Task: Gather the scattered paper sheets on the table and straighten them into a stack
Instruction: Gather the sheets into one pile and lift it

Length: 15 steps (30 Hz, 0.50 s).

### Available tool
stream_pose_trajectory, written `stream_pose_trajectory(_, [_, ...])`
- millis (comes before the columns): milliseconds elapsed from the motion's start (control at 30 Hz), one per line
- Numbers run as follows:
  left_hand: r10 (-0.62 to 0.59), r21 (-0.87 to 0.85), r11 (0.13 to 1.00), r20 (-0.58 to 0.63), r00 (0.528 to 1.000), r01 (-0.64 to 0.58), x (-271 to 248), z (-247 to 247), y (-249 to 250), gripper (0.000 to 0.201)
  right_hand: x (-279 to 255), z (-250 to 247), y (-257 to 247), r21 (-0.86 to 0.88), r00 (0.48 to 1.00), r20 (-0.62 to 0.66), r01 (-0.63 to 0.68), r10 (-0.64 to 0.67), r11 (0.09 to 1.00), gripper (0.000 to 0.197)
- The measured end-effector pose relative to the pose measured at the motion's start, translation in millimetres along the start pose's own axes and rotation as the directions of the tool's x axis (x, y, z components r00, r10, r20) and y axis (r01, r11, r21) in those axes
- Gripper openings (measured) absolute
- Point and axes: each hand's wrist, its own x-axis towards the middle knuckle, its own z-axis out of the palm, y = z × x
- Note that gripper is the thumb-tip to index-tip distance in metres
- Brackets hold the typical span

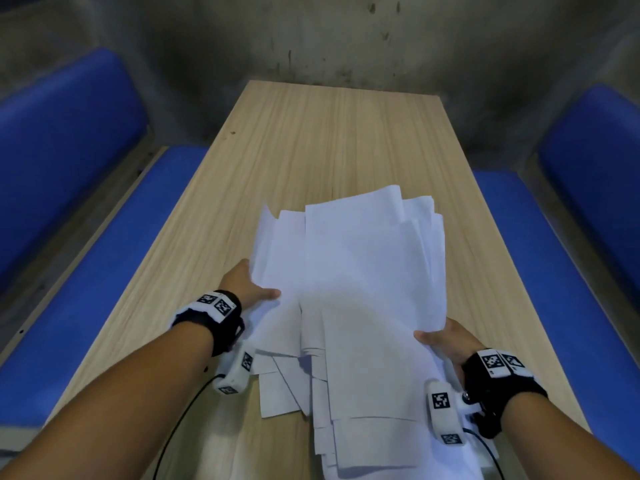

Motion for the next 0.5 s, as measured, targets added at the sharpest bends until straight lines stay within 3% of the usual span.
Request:
stream_pose_trajectory(67, [-0.003, -0.018, 1.0, 0.007, 1.0, 0.003, -3.5, 15.4, -0.3, 0.075, -5.5, 11.3, -2.1, 0.015, 0.999, -0.009, -0.031, 0.031, 0.999, 0.065])
stream_pose_trajectory(133, [-0.032, -0.117, 0.992, 0.03, 0.999, 0.035, -7.9, 23.9, -2.3, 0.063, -6.7, 16.1, -0.5, -0.009, 0.998, -0.042, -0.048, 0.048, 0.999, 0.048])
stream_pose_trajectory(200, [-0.071, -0.211, 0.974, 0.041, 0.997, 0.078, -10.0, 23.4, -9.5, 0.05, -7.8, 14.2, 3.0, 0.003, 0.996, -0.07, -0.048, 0.048, 0.999, 0.045])
stream_pose_trajectory(267, [-0.128, -0.332, 0.934, 0.025, 0.991, 0.129, -10.2, 15.0, -20.4, 0.051, -12.8, 7.4, 7.0, 0.079, 0.992, -0.123, -0.027, 0.037, 0.996, 0.043])
stream_pose_trajectory(367, [-0.181, -0.543, 0.831, -0.06, 0.982, 0.12, -12.6, -7.3, -37.3, 0.042, -26.2, -10.2, 13.4, 0.231, 0.977, -0.202, -0.018, 0.066, 0.973, 0.043])
stream_pose_trajectory(500, [-0.253, -0.679, 0.727, -0.12, 0.96, 0.107, -21.7, -29.4, -65.0, 0.043, -42.6, -32.3, 29.7, 0.331, 0.966, -0.238, -0.018, 0.102, 0.943, 0.041])
